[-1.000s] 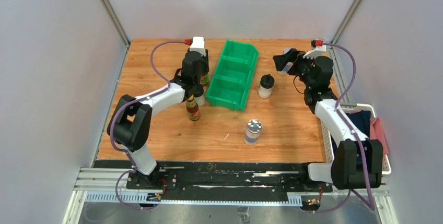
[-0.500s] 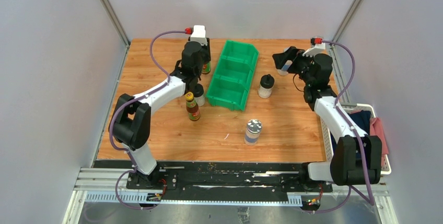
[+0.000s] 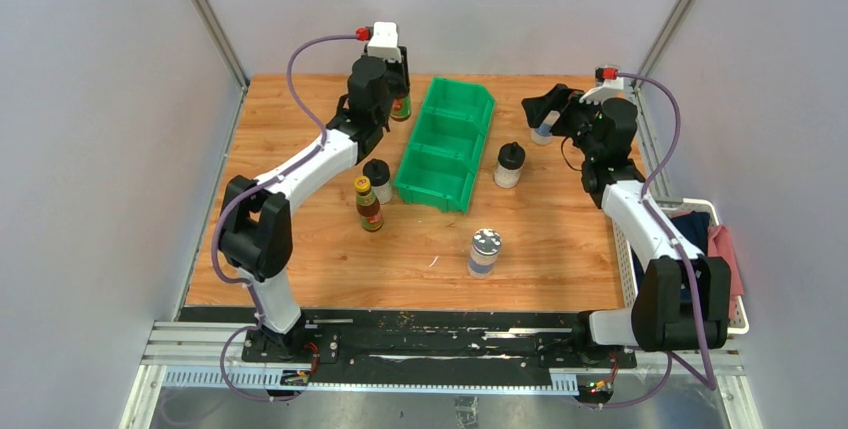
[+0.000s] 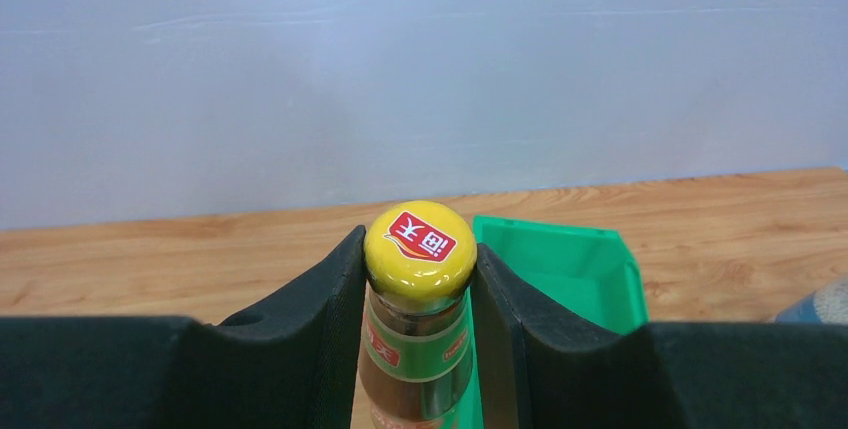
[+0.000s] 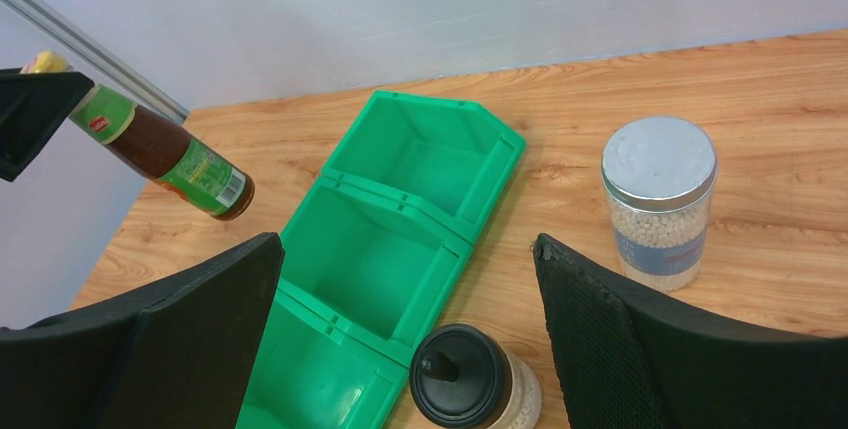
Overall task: Organize the condiment bottles
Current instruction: Place the bottle in the storage box.
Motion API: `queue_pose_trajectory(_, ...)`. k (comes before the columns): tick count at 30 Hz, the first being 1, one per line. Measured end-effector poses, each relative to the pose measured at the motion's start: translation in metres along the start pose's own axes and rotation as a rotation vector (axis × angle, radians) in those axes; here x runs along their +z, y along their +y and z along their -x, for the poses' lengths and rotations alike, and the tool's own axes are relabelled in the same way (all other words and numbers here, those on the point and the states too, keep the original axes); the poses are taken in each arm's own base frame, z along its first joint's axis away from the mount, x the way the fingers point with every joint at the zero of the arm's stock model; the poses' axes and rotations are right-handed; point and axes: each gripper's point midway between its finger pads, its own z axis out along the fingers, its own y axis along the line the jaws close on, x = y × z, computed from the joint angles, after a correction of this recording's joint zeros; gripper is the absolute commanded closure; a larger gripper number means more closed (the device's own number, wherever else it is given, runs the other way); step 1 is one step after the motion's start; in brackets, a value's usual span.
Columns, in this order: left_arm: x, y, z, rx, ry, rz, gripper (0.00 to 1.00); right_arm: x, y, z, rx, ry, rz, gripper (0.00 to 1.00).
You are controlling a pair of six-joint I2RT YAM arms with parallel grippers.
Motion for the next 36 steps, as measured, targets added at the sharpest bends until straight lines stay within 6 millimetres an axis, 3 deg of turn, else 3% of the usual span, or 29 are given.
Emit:
queue_pose_trajectory(5,0.014,-0.012,0.002,-0.002,0.000,-0.036,1.00,0.001,-0.001,-0.001,0.001,0.005,-0.003,0.00)
queue_pose_trajectory(18,0.051,-0.043,-0.020,-0.013,0.032,-0.135,1.00,0.011,-0.005,0.003,0.000,0.008,-0.016,0.00)
queue_pose_trajectory(31,0.087,-0.075,-0.016,-0.050,-0.001,-0.233,1.00,0.026,-0.013,0.001,-0.021,0.031,-0.034,0.00)
queue_pose_trajectory(36,0.099,-0.081,-0.028,-0.069,0.007,-0.260,1.00,0.032,-0.014,0.005,-0.036,0.032,-0.035,0.00)
